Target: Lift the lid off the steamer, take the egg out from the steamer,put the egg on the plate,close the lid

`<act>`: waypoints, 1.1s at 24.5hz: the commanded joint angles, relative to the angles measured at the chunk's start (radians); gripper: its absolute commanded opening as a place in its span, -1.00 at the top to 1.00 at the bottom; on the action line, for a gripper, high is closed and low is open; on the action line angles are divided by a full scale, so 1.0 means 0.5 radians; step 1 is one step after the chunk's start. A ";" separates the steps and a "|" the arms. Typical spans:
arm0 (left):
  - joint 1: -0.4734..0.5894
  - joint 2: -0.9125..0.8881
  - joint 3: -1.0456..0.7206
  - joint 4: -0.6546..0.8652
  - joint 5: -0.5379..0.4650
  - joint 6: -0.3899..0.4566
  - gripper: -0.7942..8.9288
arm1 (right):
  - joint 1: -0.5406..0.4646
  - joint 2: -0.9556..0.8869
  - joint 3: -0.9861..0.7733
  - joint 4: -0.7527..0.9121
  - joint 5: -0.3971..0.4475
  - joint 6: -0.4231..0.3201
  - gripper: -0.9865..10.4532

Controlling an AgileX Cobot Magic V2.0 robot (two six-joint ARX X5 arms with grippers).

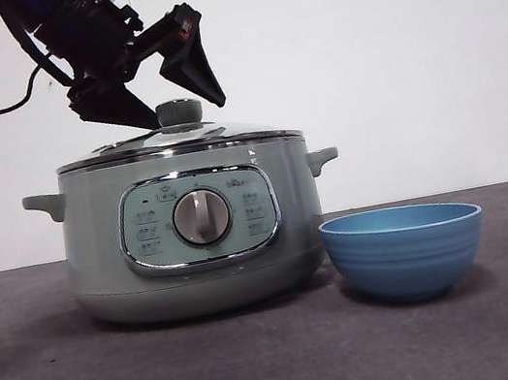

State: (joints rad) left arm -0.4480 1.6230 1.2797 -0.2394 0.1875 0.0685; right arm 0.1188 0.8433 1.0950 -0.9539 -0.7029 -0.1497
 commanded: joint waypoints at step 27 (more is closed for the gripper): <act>-0.008 -0.131 0.118 -0.067 0.002 0.005 0.85 | 0.006 0.003 0.006 0.008 0.011 0.005 -0.16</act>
State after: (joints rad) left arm -0.4484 1.5929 1.3098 -0.3191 0.1814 0.0696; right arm 0.1188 0.8433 1.0950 -0.9535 -0.6971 -0.1501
